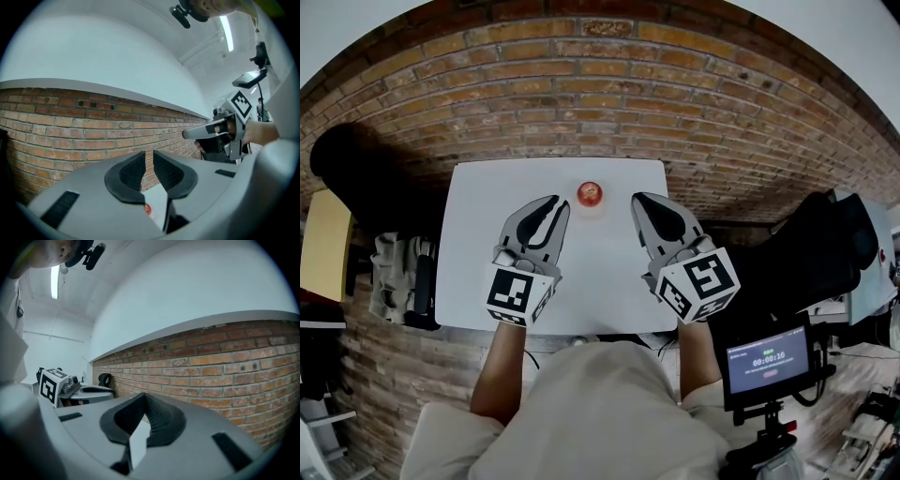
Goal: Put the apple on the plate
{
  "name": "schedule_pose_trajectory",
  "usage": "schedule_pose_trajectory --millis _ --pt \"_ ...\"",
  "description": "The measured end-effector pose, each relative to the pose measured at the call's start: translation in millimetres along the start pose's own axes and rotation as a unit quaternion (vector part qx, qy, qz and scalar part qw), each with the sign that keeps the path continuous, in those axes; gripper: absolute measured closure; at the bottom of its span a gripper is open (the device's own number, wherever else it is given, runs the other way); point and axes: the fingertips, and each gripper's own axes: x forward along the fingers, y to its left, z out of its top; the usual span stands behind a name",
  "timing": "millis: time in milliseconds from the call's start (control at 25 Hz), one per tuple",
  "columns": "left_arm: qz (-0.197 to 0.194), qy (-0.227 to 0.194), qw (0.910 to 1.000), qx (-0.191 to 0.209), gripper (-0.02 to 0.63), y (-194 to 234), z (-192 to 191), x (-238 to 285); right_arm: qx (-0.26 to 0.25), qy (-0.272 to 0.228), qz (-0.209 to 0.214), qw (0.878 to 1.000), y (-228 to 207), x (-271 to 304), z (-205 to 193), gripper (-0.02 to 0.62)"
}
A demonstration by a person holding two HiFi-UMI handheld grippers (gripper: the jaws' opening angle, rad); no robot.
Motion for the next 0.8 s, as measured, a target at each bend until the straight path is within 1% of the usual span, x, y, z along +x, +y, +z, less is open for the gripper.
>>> schedule_pose_trajectory --millis 200,440,640,800 --pt "-0.004 -0.007 1.0000 0.004 0.561 -7 9 -5 -0.007 0.000 0.000 1.000 3 -6 2 0.592" --pt "0.004 -0.019 0.9998 0.005 0.598 -10 22 -14 -0.013 0.000 0.001 1.000 7 -14 4 0.592" --pt "0.000 -0.024 0.9997 0.006 0.598 -15 27 -20 -0.019 0.000 0.002 1.000 12 -20 4 0.592" --pt "-0.002 -0.025 0.9996 0.011 0.598 -21 30 -24 -0.028 0.003 -0.010 1.000 12 -25 3 0.592"
